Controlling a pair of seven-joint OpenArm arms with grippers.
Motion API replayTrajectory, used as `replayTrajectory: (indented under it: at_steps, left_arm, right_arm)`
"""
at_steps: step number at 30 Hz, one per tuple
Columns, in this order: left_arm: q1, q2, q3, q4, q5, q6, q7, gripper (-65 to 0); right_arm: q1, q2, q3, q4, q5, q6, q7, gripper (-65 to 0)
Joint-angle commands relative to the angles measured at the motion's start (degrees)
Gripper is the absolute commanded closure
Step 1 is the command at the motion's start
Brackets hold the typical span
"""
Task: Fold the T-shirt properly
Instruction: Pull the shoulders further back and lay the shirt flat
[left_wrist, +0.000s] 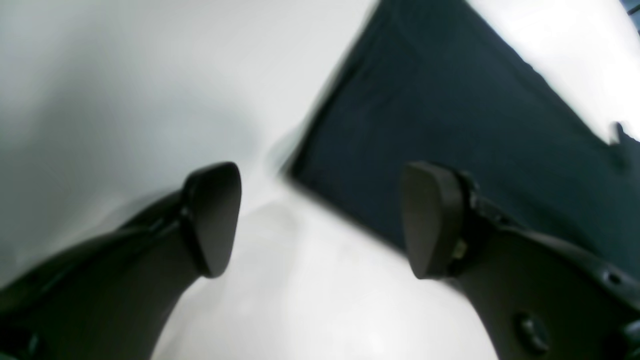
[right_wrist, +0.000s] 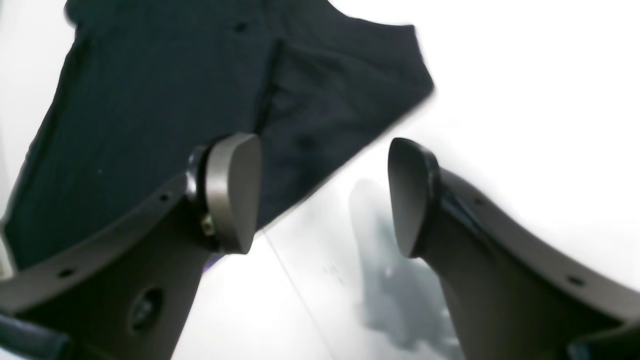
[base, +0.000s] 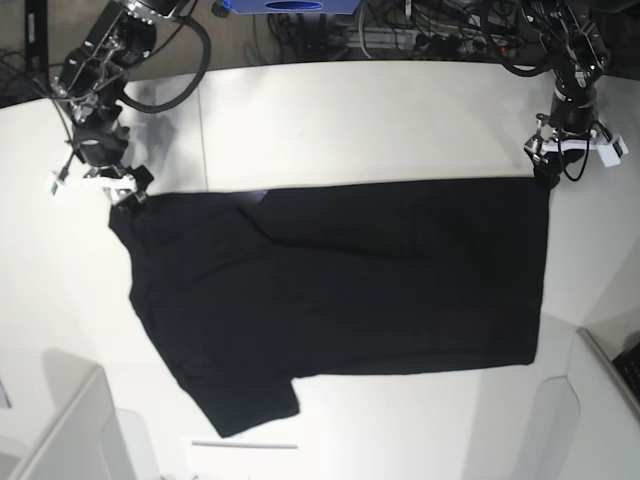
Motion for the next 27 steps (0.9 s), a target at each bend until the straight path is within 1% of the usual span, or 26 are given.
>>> replayTrajectory:
  at_steps: [1,3,4,13,16,20,22,24,27]
  left_arm:
    - [-0.28,-0.84,-0.07,0.29,-0.51,-0.61,-1.24,-48.1]
    - [-1.6,-0.4,-0.25,-1.47,-0.51,-0.7,-1.24,-47.9]
    - [-2.04,-0.22,-0.34,-2.17,-0.51,-0.7,-1.24,-47.9]
    - [-7.93,-0.31,0.19,-8.15,-0.24,-0.7,-1.15,-47.9]
    - [-9.42,-0.4,0.19,-9.91,-0.15,-0.7,-1.07,-47.9]
    - [-10.3,-0.4,0.28,-11.05,-0.07,-0.7,-1.07,-47.7]
    - [-10.3,-0.58,1.95,-11.05,0.02,-0.7,-1.07,-47.7]
    - [-10.3,-0.58,3.62,-11.05,0.02,-0.7,-1.24,-47.7]
    - [-10.3,-0.58,4.06,-11.14,0.02,-0.7,-1.24,-47.7]
  right_arm:
    - [0.36,0.21,1.64,-0.22,2.49,0.3,0.6,-37.8]
    - [0.27,0.21,3.75,-2.24,5.74,0.3,0.6,-37.7]
    - [0.27,0.21,4.19,-3.04,6.27,0.3,0.51,-37.7]
    - [0.89,0.3,4.37,-8.31,6.27,0.56,0.95,-37.7]
    - [2.03,1.35,4.45,-10.33,6.27,0.56,0.95,-37.7]
    - [3.79,1.7,4.72,-13.32,6.35,0.56,0.95,-37.7]
    - [4.49,2.85,4.81,-14.9,6.44,0.56,0.95,-37.7]
    - [5.63,2.93,4.81,-16.49,6.44,0.56,1.04,-37.7]
    - [6.16,2.93,4.63,-18.07,6.44,0.56,3.59,-37.7]
